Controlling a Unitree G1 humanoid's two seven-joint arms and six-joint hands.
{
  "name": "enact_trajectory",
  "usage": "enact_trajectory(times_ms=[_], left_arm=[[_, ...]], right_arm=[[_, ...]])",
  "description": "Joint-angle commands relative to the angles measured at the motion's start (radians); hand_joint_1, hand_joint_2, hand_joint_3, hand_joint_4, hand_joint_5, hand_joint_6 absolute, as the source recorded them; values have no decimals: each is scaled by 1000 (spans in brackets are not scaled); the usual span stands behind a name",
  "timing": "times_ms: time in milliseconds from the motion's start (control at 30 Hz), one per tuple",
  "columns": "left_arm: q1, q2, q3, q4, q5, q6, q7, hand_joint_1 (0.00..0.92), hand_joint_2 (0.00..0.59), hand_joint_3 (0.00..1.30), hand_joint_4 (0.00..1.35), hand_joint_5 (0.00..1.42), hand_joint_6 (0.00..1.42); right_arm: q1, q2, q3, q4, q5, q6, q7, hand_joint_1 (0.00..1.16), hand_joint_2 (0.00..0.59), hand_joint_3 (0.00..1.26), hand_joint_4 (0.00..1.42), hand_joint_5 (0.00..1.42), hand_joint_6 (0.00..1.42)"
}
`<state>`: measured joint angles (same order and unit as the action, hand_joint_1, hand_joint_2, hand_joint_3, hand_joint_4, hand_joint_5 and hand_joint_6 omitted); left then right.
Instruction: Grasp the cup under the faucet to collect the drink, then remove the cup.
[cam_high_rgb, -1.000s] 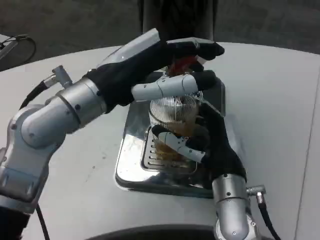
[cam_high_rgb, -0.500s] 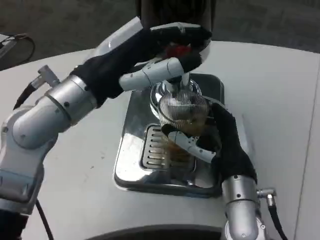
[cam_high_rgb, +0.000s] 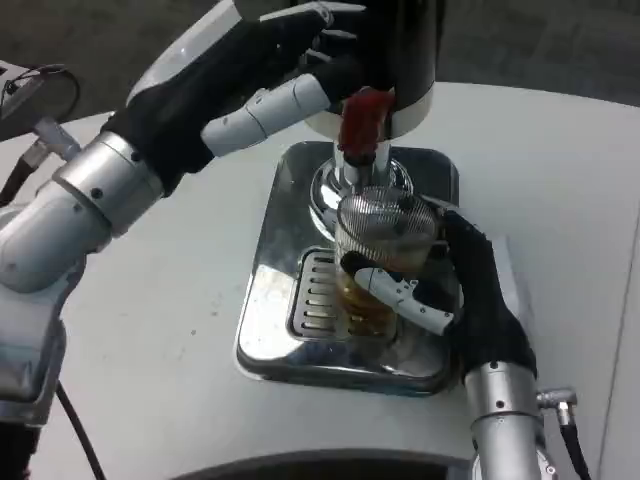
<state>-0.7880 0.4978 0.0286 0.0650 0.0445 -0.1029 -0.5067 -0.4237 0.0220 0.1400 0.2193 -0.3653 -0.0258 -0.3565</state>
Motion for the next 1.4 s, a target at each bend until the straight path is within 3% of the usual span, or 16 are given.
enact_trajectory(times_ms=[33,500,833,1133,1400], left_arm=[[31,8,28,-45,-21,-4,17,0,0,295,279,395,269],[82,19,83,-160,-59,42,26,0,0,304,294,410,289],[160,36,162,-256,-102,86,42,0,0,304,303,418,309],[352,64,278,-333,-125,114,68,0,0,311,306,420,316],[552,61,369,-418,-127,120,94,0,0,315,308,420,318]], right_arm=[[44,-10,-7,-53,6,-17,16,725,266,545,577,547,509],[151,-23,-19,-190,12,-19,59,722,266,578,618,592,538],[252,-36,-29,-309,17,-25,99,733,259,602,644,625,544],[339,-52,-36,-418,24,-34,153,746,261,624,661,652,549],[388,-79,-50,-510,40,-22,201,748,261,638,678,671,551]])
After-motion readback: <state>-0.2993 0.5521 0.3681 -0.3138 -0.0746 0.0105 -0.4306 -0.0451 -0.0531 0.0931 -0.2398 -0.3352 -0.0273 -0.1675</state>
